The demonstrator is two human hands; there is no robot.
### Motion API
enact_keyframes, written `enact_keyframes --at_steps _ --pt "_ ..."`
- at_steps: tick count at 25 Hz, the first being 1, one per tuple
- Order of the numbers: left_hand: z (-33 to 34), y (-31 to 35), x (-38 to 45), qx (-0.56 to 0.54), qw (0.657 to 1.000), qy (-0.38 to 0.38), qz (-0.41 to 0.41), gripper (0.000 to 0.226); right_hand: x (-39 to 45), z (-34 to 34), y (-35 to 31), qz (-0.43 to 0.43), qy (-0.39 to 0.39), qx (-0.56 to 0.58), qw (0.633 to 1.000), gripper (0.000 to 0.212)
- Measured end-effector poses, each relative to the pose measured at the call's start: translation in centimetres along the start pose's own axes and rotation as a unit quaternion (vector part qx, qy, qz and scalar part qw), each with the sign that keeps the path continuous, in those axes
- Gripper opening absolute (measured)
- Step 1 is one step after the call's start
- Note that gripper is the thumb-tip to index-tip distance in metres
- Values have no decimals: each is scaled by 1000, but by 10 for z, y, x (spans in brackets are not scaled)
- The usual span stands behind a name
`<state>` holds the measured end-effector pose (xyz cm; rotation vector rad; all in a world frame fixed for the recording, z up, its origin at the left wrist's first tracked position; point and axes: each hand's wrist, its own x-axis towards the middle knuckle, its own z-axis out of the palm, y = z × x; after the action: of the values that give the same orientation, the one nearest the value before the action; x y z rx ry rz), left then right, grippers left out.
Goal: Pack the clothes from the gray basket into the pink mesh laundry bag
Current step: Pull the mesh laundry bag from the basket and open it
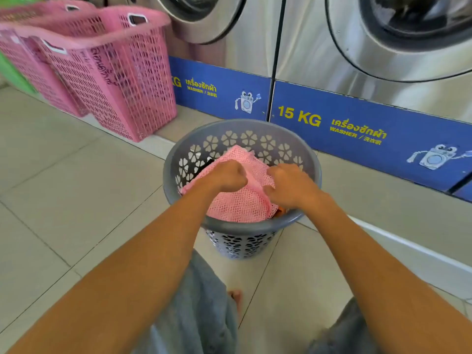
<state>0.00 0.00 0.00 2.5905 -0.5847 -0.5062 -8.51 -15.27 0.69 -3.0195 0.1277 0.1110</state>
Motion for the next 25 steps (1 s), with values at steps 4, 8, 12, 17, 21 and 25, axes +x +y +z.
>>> enact_keyframes --at_steps 4,8,12,17,21,25 --pt "4 -24 18 -26 993 32 -107 47 35 20 -11 24 -127 52 990 64" --pt "21 -40 38 -18 987 32 -158 70 61 39 -20 35 -166 75 983 96" --pt "35 -48 45 16 989 -4 -149 42 72 61 -19 49 -170 74 981 109" --pt "18 -27 37 -90 988 30 -123 17 67 47 -10 67 -173 146 972 110" --pt "-3 20 17 -264 961 70 -42 12 46 15 -5 61 -53 245 966 84" --pt "-17 77 -13 -419 903 88 31 12 5 -40 10 64 84 266 958 42"
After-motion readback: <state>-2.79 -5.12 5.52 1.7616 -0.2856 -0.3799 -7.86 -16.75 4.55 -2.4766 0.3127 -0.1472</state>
